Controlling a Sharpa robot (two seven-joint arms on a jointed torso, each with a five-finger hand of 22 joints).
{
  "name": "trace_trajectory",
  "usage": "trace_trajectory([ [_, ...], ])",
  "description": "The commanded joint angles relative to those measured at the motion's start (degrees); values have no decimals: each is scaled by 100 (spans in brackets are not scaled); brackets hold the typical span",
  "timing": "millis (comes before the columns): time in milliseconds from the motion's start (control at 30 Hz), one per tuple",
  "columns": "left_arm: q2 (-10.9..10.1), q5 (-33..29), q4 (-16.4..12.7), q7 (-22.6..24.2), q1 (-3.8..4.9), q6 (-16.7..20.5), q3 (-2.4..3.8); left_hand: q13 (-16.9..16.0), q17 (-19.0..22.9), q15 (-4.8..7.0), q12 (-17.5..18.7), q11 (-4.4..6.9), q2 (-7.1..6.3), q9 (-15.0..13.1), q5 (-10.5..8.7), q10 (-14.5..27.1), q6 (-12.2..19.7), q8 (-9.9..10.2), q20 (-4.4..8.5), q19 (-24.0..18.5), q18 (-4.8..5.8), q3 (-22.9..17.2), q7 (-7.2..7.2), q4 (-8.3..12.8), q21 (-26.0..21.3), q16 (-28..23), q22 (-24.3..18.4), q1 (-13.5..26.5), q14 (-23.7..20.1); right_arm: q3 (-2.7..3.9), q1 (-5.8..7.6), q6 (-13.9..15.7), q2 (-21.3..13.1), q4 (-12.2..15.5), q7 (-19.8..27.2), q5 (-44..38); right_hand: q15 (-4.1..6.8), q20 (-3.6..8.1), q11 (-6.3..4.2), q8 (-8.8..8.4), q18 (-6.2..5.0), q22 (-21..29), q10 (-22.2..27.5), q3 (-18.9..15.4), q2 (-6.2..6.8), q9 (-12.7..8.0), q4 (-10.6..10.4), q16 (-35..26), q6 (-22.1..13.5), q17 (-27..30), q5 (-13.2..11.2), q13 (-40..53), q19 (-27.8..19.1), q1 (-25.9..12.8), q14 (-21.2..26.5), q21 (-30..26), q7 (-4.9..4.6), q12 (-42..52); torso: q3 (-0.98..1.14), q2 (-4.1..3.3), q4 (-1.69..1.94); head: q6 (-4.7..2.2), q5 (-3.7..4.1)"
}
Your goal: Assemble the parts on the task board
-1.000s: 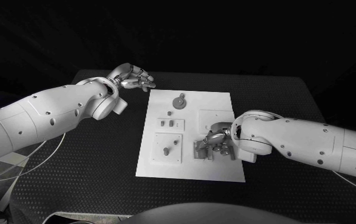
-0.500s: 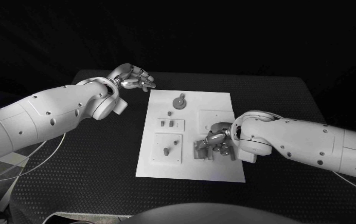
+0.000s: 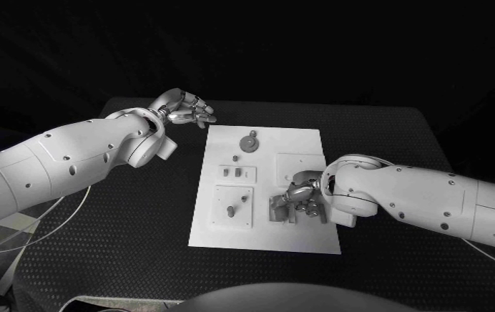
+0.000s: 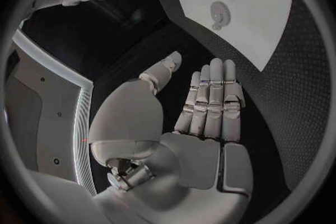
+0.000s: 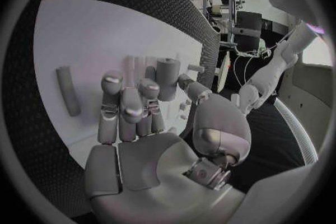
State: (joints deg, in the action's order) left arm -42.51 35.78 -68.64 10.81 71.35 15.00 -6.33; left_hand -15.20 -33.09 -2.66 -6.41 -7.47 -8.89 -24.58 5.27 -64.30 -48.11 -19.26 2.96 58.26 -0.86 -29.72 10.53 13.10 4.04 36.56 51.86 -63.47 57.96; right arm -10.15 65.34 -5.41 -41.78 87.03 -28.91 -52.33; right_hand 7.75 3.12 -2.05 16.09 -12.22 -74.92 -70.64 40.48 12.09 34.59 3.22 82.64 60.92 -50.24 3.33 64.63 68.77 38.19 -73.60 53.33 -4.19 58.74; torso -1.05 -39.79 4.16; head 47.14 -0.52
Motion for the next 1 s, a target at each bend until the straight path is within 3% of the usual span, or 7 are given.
trace_trajectory([
  [33, 7, -7, -14, 38, 8, -52, 3, -7, -8, -11, -29, -13, -19, 7, 17, 36, -17, -39, -8, 8, 68, 0, -11, -31, -1, -25, -8, 51, 4, -11, -16, 20, 0, -19, 3, -65, 22, 7, 6, -19, -278, -30, 37, 4, 85, 8, -71, -27, -38, -3, 20, 0, -1, 11, 35, -30, -20, -24, -1, 1, -1, -3, -2],
  [500, 4, -8, -17, 23, 8, -35, 3, -14, -24, -12, -35, -14, -10, 9, 6, 43, -19, -40, -9, 7, 69, 6, -11, -55, -1, -36, -10, 69, 6, -11, -16, 39, -11, -15, 2, -56, 21, 14, 10, -21, -278, -29, 56, 35, 263, 33, -337, -33, -66, -6, 18, 1, -8, -37, 48, -39, -24, -27, -2, 1, 1, -9, -7],
  [1000, -1, -8, -23, 26, 8, -27, 3, -17, -32, -12, -37, -14, -13, 10, -2, 47, -18, -40, -8, 5, 69, 7, -12, -59, -2, -43, -12, 69, 6, -11, -16, 117, -58, 55, 65, -204, 19, 15, 11, -22, -278, -30, 63, 35, 286, 39, -374, -35, -74, -7, 18, 3, -14, -37, 53, -41, -25, -28, -1, 2, 1, -17, -4],
])
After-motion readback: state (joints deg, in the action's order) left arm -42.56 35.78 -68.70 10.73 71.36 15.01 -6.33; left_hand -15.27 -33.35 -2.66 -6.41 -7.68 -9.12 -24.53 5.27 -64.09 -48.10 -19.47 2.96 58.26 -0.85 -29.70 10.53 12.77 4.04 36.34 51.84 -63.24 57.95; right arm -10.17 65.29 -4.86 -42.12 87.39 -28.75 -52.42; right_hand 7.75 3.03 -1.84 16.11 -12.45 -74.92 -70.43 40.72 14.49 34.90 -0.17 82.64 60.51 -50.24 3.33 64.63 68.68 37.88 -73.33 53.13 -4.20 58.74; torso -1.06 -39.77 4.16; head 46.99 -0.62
